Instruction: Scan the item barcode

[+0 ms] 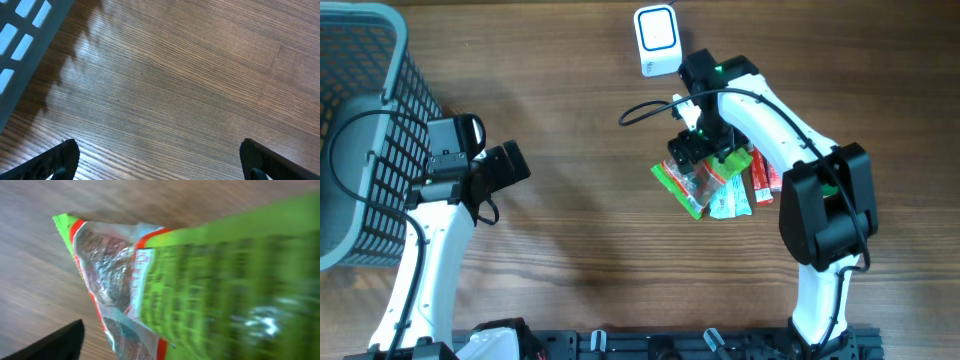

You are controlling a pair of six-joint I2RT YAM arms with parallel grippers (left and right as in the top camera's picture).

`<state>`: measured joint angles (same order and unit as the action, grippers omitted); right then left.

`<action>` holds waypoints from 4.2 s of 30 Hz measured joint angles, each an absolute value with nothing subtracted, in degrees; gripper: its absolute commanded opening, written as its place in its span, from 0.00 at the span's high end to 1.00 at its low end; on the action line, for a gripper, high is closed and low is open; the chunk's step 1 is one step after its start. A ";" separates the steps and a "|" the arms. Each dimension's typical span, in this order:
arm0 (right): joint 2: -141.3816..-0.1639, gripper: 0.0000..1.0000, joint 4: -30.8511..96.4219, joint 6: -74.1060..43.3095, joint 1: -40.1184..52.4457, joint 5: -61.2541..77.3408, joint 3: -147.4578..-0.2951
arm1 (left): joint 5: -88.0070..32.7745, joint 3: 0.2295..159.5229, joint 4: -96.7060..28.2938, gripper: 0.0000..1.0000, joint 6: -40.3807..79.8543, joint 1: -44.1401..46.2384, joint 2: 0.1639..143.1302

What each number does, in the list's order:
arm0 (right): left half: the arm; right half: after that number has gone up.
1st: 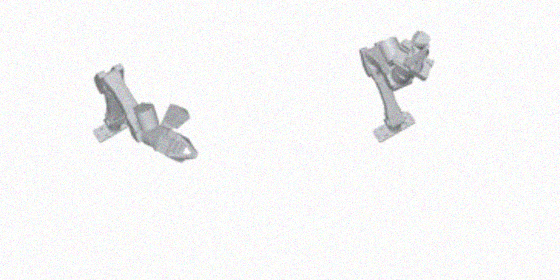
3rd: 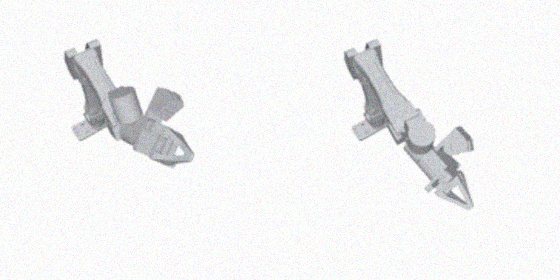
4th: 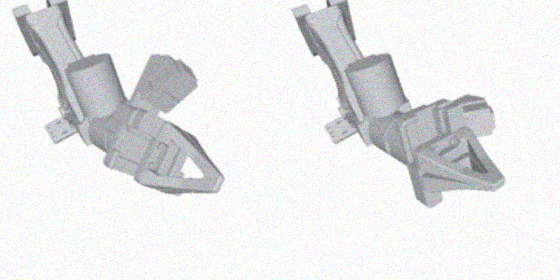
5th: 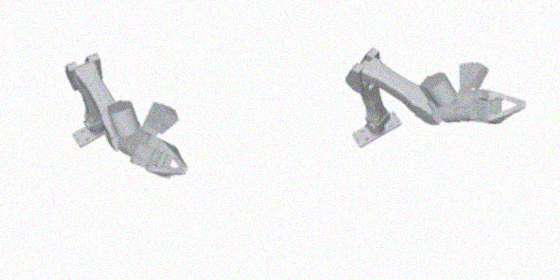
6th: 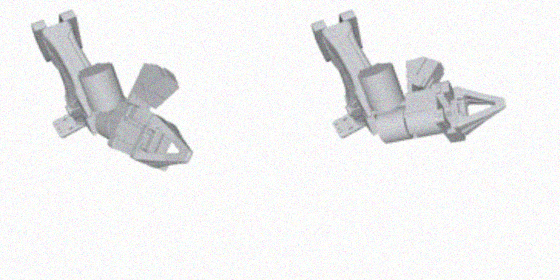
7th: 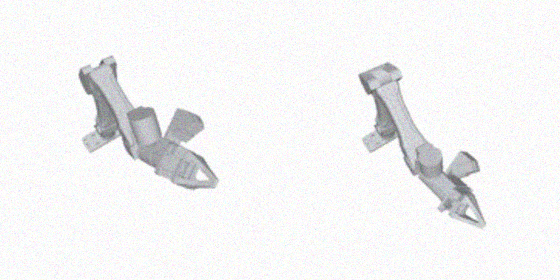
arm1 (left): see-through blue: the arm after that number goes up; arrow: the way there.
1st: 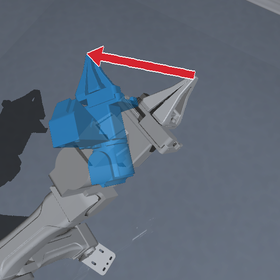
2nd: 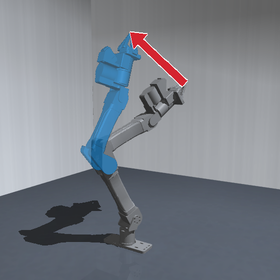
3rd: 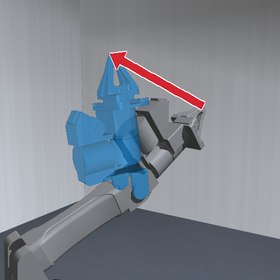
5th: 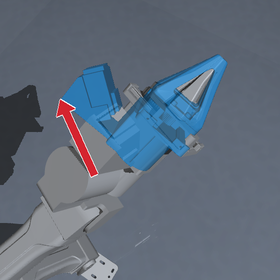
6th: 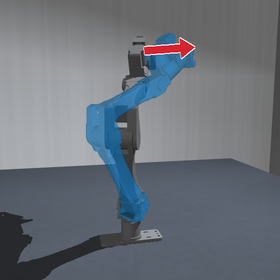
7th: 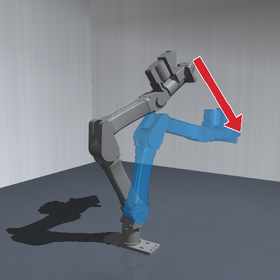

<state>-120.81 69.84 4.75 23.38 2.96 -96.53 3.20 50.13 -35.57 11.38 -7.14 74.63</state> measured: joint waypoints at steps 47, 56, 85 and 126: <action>-120.81 0.96 57.49 -11.84 27.92 19.00 -94.96 | 3.20 50.13 -35.57 0.00 11.40 -7.14 74.63; -120.81 0.96 62.43 -16.16 31.57 13.02 -86.48 | 3.20 50.13 -35.57 0.00 11.38 -7.14 74.63; -114.26 0.01 62.22 -10.22 31.42 0.75 -88.55 | 3.20 50.13 -35.59 0.00 11.38 -7.14 74.61; -92.71 0.00 34.15 -10.22 29.34 0.73 -88.62 | 3.20 50.13 -35.57 0.00 11.38 -7.14 74.61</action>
<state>-92.71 34.15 -10.22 29.34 0.73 -88.62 3.20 50.13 -35.57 11.38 -7.14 74.61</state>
